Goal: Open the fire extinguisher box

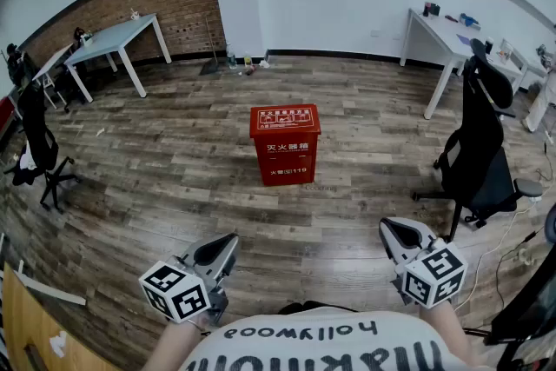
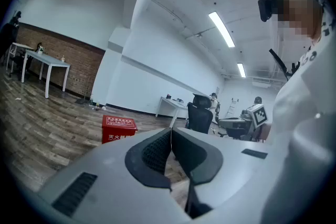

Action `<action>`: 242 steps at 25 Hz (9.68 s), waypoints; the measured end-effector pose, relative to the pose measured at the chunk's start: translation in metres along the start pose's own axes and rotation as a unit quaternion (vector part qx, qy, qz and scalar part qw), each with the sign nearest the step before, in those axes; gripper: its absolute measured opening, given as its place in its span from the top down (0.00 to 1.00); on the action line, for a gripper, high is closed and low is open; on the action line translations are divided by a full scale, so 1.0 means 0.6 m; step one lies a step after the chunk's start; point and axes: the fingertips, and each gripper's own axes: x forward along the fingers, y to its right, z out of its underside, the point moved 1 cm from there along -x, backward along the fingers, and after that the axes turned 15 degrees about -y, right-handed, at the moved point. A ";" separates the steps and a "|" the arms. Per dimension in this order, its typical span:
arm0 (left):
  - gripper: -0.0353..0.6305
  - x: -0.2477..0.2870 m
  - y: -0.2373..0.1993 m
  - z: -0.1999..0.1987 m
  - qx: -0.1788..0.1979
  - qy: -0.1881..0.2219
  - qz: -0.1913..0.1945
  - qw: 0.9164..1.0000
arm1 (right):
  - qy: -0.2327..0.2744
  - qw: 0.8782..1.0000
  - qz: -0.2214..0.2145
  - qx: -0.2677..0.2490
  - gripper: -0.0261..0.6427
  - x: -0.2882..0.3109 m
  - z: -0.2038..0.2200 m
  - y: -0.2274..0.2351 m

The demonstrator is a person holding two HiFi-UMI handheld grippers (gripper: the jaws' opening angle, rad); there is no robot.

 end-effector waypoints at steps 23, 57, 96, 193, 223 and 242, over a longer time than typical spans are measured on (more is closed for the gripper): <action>0.77 -0.054 -0.067 -0.071 0.092 0.129 -0.028 0.987 | 0.067 0.998 -0.013 -0.014 0.94 0.065 -0.064 -0.023; 0.93 0.180 -0.237 -0.212 0.031 0.158 -0.068 0.985 | -0.020 0.986 -0.139 -0.086 0.93 0.383 -0.172 0.170; 0.93 0.414 -0.566 -0.343 0.122 0.001 0.067 0.990 | -0.114 0.990 -0.009 -0.077 0.93 0.698 -0.247 0.226; 0.54 0.903 -0.895 -0.036 0.594 0.011 -0.207 0.777 | 0.019 0.882 0.112 -0.457 0.74 1.173 0.018 0.529; 0.60 0.912 -0.898 -0.282 0.568 0.050 -0.142 0.809 | 0.159 0.930 0.081 -0.320 0.77 1.139 -0.224 0.602; 0.68 0.971 -0.982 -0.402 0.517 0.012 -0.070 0.853 | 0.214 0.964 0.037 -0.154 0.77 1.210 -0.337 0.682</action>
